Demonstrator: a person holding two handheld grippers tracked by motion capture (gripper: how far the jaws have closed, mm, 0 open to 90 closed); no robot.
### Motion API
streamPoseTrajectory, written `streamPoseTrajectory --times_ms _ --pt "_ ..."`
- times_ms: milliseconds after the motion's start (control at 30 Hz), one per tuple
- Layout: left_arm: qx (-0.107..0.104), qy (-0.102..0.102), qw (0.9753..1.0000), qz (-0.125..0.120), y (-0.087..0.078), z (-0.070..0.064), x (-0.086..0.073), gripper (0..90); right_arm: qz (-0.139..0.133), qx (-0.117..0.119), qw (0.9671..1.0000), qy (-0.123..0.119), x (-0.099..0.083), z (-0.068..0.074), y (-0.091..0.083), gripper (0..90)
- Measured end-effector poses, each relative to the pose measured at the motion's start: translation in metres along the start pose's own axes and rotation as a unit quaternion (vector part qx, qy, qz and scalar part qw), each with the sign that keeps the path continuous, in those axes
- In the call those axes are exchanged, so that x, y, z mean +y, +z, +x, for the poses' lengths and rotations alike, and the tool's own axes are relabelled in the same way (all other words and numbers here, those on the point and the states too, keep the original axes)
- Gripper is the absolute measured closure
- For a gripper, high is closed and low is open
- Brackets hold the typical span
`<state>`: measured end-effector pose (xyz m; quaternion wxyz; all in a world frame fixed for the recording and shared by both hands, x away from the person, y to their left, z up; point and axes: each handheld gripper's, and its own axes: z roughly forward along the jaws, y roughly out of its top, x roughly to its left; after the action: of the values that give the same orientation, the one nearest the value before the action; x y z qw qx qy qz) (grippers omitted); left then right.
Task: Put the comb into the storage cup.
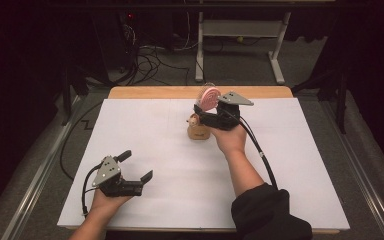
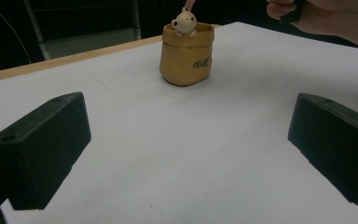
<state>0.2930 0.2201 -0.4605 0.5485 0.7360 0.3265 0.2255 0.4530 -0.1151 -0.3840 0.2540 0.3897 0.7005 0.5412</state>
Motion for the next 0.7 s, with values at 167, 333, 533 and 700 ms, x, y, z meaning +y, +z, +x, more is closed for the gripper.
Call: streamPoseTrajectory --times_ms 167,333,533,700 --pt "-0.002 0.000 1.0000 -0.001 0.0001 -0.0004 0.0001 0.0 0.004 0.002 1.0000 0.007 0.0003 -0.0024 -0.0011 19.7" --pt "-0.002 -0.001 1.0000 0.000 0.0000 -0.0003 -0.0001 0.0 0.007 0.003 0.9999 0.011 0.0002 -0.0033 -0.0023 19.5" --pt "-0.005 0.001 1.0000 0.001 0.0007 -0.0009 -0.0004 0.0 0.012 0.005 0.9999 0.011 -0.0007 -0.0041 -0.0050 19.4" --pt "-0.006 0.001 1.0000 0.002 0.0009 -0.0012 -0.0004 0.0 0.011 0.005 0.9998 0.017 -0.0040 -0.0075 -0.0089 19.3"
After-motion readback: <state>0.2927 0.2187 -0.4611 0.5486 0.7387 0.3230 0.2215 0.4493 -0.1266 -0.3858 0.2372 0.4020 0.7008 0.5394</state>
